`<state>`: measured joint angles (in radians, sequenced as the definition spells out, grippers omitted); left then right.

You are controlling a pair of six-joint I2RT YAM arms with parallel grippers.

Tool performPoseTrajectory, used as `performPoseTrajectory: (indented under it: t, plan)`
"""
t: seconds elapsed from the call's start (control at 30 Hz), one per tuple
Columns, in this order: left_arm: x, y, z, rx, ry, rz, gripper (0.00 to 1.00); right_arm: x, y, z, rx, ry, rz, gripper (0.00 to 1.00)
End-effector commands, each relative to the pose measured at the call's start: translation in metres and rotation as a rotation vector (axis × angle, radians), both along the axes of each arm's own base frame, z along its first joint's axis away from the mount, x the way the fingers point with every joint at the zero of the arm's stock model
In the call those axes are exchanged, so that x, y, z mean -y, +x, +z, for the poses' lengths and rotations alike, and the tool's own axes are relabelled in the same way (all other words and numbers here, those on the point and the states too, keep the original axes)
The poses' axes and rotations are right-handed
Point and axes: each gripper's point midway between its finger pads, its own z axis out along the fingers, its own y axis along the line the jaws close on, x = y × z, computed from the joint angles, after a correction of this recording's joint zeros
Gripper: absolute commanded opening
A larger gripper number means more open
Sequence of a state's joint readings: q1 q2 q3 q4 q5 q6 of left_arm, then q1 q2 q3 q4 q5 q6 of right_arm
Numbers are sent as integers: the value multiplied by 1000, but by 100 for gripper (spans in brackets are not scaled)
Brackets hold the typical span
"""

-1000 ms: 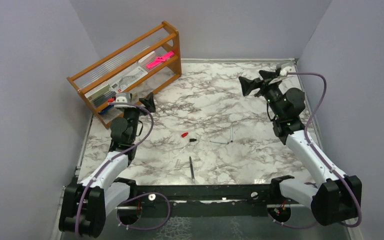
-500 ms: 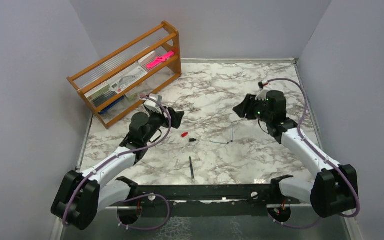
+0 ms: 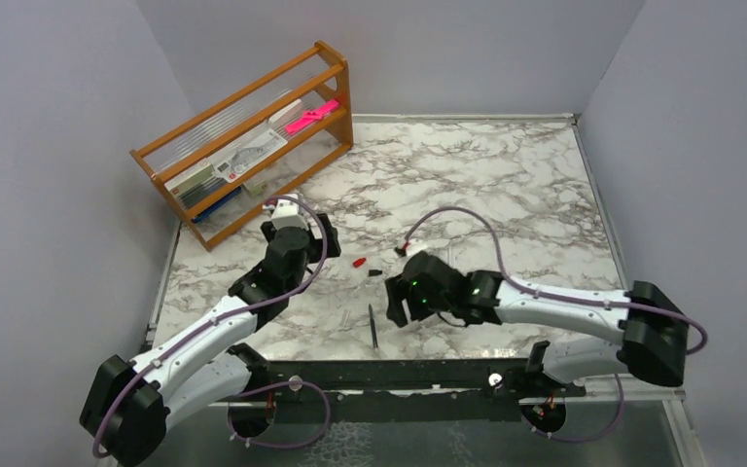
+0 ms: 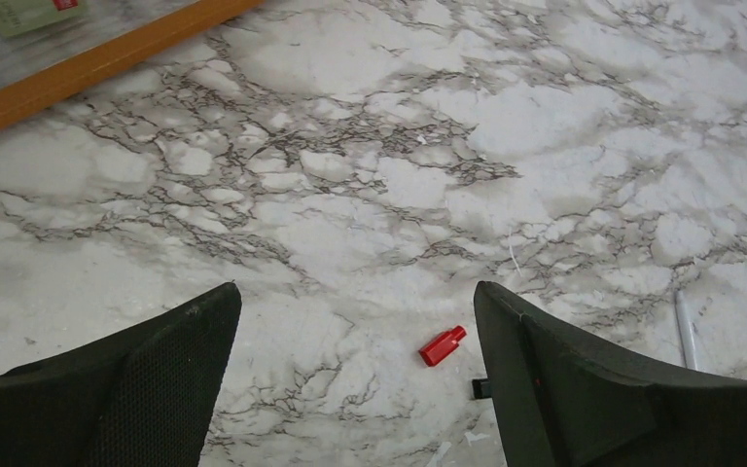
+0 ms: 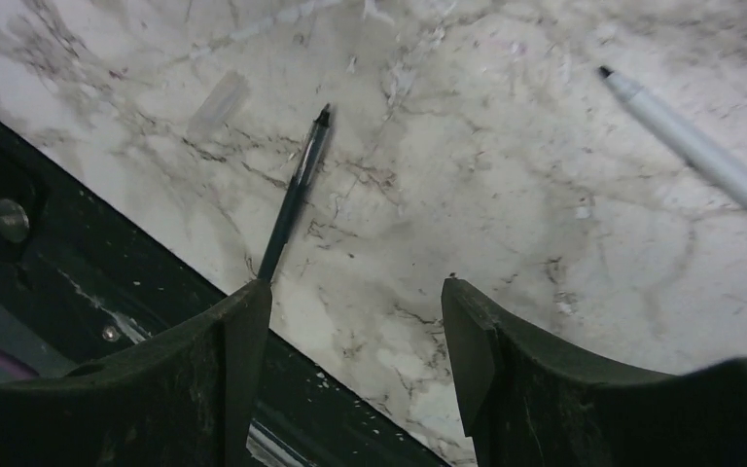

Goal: Insert the pens into the pen caps

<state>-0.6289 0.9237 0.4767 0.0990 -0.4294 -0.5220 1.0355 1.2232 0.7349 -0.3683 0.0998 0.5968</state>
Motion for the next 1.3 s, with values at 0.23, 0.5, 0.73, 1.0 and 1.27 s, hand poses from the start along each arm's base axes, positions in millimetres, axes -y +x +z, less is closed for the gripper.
performPoseTrajectory:
  t: [0.23,0.5,0.73,1.0,1.27]
  plan:
    - [-35,-6,1,-75,10,211,93,-51,-16,-38,0,-184,-90,59]
    - [-45,-10,-1,-68,26,241,93,-72,-17,-51,-15,-189,-48,59]
    - [-51,-12,-5,-80,53,259,93,-85,-16,-64,-29,-198,-47,57]
    - [-54,-15,-5,-74,50,263,93,-87,-17,-74,-28,-253,-47,47]
    - [-44,-13,-1,-65,40,207,92,-80,-18,-92,-48,-318,-63,31]
